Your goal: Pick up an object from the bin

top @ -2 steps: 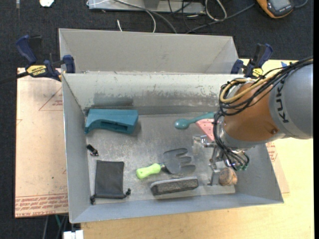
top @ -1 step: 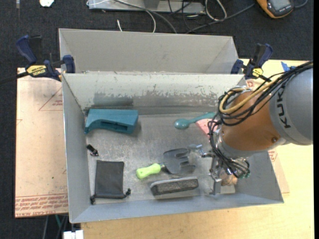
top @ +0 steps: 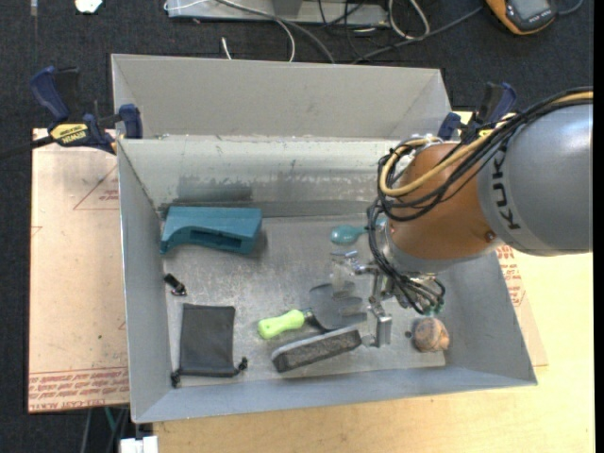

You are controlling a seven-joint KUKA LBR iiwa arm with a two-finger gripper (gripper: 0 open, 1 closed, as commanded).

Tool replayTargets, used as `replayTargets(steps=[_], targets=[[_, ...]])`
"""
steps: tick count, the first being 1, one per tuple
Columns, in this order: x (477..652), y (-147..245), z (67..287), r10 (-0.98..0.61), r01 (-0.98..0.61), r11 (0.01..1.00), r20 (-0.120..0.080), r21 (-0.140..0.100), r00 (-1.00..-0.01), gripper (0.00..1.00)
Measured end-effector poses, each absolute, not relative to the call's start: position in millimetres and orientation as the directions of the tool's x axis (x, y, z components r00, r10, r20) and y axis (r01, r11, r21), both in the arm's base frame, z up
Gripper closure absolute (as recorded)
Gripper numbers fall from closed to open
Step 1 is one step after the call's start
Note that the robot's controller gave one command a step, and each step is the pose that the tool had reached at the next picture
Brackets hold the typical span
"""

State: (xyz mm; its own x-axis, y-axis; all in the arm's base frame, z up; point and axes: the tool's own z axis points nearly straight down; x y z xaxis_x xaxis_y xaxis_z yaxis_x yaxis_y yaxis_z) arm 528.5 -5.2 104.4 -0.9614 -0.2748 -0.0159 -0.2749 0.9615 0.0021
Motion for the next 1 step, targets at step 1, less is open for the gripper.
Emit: replayTargets(steps=[1], targets=[[525.6, 35.8, 73.6, -0.384, -0.384, 0.923, -0.013, 0.004, -0.923, 0.0]])
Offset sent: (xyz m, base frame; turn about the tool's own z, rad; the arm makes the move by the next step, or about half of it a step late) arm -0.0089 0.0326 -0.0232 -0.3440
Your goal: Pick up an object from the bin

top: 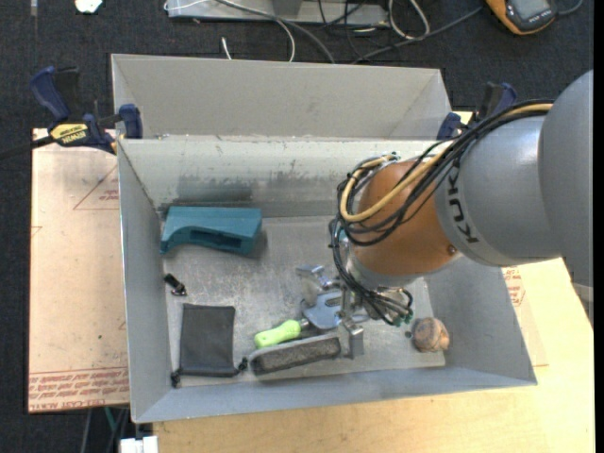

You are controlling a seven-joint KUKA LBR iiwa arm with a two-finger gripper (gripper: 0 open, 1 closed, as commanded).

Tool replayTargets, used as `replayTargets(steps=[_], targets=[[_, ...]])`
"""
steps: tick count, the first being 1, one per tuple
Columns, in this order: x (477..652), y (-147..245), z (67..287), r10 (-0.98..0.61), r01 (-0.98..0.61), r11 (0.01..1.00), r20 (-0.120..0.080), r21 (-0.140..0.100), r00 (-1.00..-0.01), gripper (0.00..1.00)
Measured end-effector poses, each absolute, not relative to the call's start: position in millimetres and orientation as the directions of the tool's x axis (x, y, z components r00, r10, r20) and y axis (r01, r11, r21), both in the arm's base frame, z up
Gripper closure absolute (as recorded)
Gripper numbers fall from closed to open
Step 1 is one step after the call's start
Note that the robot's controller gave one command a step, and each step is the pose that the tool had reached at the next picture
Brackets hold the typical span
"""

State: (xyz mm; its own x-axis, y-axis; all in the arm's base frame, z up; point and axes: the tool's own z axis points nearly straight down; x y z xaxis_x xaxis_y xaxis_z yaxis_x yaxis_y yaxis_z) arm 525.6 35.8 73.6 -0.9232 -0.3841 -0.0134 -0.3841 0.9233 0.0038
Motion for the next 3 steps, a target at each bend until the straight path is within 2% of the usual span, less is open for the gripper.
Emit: replayTargets(steps=[1, 2, 3], targets=[[521.0, 31, 79, -0.566, -0.566, 0.824, -0.025, -0.006, -0.824, 1.0], [520.7, 28, 81, -0.58, -0.58, 0.815, -0.026, -0.008, -0.814, 1.0], [528.6, 19, 155, -0.589, -0.589, 0.808, -0.023, -0.005, -0.808, 1.0]])
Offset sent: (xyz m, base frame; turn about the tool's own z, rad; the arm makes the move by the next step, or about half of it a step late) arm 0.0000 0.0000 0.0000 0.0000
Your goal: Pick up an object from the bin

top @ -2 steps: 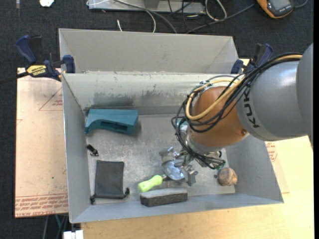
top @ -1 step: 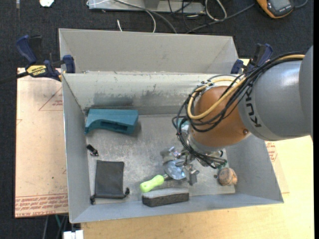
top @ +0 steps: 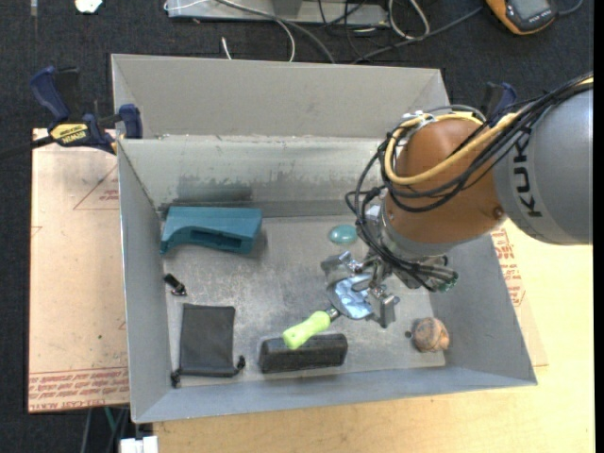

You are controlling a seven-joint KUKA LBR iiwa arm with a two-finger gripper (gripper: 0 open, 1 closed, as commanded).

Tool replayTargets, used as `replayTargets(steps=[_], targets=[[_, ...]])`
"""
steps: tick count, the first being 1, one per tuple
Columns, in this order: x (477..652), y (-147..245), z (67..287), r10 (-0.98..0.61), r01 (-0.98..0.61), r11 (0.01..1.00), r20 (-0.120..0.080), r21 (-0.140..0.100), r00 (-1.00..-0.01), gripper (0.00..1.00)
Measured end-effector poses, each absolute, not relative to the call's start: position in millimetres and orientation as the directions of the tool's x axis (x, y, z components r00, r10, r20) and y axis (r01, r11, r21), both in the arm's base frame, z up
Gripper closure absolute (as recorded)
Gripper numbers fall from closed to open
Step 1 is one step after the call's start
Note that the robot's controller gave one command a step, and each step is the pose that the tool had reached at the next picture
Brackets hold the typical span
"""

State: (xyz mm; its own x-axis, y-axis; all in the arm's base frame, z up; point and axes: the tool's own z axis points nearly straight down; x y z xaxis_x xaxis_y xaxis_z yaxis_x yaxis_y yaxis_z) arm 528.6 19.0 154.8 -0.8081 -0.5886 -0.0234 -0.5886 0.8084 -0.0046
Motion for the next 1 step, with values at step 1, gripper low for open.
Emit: replayTargets(steps=[1], targets=[[537.4, 10.2, 237.7, -0.593, -0.593, 0.805, -0.022, -0.002, -0.805, 1.0]])
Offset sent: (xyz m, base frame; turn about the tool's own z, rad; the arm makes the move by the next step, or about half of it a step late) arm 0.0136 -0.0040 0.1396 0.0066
